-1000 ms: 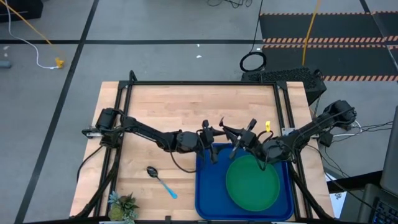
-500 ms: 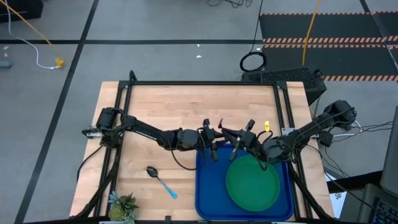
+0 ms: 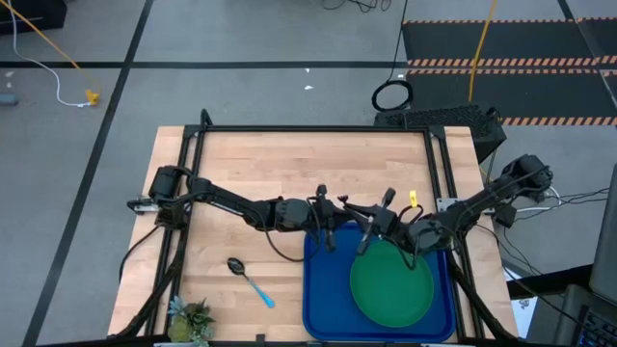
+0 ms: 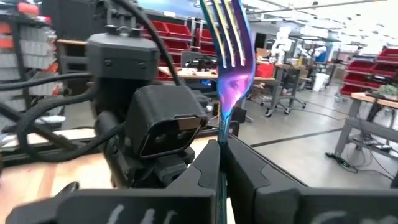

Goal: Pick and place plate/cup/fork/spoon on tray
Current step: Put the blue fork on the left side of the plate on the blue tray

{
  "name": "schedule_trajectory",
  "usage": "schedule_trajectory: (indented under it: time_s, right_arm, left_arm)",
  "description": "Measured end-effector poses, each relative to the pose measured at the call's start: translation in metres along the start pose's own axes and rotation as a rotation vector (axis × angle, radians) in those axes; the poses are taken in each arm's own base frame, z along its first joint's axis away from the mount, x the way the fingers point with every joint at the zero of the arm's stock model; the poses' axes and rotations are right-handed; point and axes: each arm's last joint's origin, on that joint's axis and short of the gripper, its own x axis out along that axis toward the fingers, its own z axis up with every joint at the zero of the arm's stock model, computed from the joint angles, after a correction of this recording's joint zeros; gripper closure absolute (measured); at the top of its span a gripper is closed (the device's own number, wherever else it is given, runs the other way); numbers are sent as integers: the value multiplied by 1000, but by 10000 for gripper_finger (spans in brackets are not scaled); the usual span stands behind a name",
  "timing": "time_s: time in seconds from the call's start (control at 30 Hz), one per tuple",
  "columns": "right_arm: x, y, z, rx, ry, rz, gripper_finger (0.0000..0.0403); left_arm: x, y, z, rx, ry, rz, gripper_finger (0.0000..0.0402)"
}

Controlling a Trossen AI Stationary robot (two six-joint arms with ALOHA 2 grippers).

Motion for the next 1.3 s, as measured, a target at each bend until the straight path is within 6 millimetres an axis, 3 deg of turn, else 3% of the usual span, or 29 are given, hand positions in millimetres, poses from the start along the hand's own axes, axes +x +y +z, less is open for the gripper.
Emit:
schedule_trajectory:
  time_s: [0.33,0.6,1.3]
  right_arm:
    - [-25,-7,9,31,71,144,327]
    - [-33,-15,5,72,186,291,280]
    - [-20,-7,-20,-37,287,276,280]
  left_arm:
    - [2,4,-4,-36,59,-219,395]
    - [1,3,-3,-67,65,-300,393]
    - [1,2,-4,-18,62,-354,394]
